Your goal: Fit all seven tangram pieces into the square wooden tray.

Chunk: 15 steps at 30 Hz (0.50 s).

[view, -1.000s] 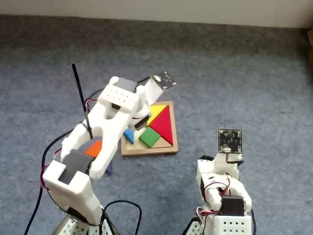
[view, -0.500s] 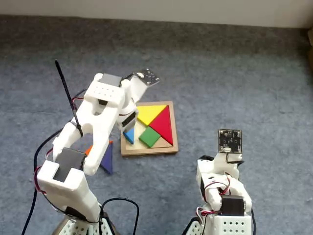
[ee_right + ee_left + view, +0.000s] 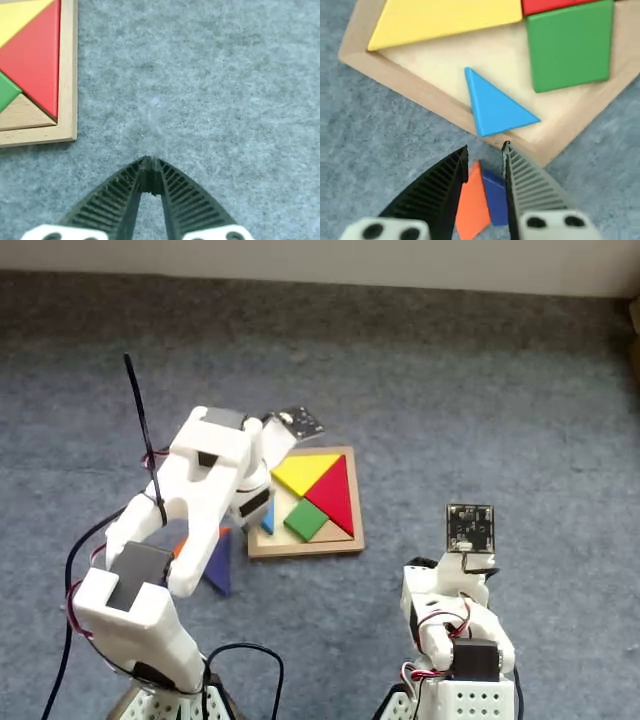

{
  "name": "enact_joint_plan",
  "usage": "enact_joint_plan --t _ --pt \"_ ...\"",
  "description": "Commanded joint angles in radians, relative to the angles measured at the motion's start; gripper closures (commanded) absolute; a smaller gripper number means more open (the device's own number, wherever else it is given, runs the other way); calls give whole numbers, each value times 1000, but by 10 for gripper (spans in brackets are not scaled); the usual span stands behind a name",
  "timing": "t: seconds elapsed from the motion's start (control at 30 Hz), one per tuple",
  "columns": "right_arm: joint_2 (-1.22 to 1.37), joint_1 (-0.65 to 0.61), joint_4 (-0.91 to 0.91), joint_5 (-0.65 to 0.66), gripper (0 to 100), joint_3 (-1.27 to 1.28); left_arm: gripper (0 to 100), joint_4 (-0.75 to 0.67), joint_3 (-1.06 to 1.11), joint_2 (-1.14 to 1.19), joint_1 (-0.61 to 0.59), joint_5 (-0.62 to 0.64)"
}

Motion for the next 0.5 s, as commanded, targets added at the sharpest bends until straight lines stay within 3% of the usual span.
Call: enact_joint_plan --t 0.0,0.17,0.3,0.47 --pt "-10 15 -13 -3 981 142 867 -101 1 -51 -28 -8" --pt "-10 15 -13 -3 981 142 867 -215 -7 -51 -22 -3" --pt "-10 15 -13 -3 981 142 867 -345 -7 -51 -22 95" --pt "-10 15 -13 -3 981 142 867 -368 -7 -53 18 104"
